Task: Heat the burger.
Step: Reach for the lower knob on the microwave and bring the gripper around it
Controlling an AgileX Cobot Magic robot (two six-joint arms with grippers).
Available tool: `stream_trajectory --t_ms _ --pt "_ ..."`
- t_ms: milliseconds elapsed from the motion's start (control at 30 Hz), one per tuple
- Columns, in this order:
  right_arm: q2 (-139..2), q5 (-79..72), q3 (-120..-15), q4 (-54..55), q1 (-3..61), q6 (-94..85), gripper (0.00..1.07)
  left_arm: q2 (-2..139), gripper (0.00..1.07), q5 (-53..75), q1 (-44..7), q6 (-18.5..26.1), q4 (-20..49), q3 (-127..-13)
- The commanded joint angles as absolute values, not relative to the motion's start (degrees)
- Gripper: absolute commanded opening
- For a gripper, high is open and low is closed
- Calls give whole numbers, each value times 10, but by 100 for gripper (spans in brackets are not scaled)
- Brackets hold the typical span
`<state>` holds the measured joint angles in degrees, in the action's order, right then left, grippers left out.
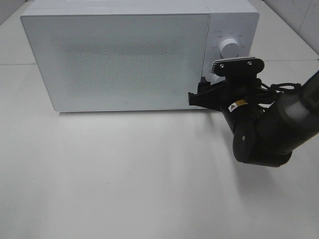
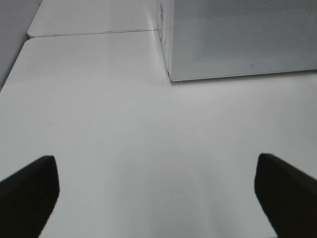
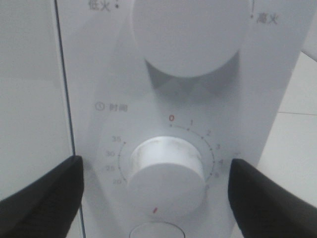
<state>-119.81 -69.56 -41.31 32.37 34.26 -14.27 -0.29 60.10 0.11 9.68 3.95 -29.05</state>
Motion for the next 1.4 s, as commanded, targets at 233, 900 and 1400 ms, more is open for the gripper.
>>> stream_trajectory --t_ms 233,900,1400 --pt "-1200 -717 -433 319 340 -148 76 -14 105 600 2 94 41 -290" --pt "-1200 -719 -433 319 340 -145 19 -14 105 600 2 94 41 -290" --pt "-1198 -710 -433 316 340 304 15 -14 105 600 2 94 41 -290"
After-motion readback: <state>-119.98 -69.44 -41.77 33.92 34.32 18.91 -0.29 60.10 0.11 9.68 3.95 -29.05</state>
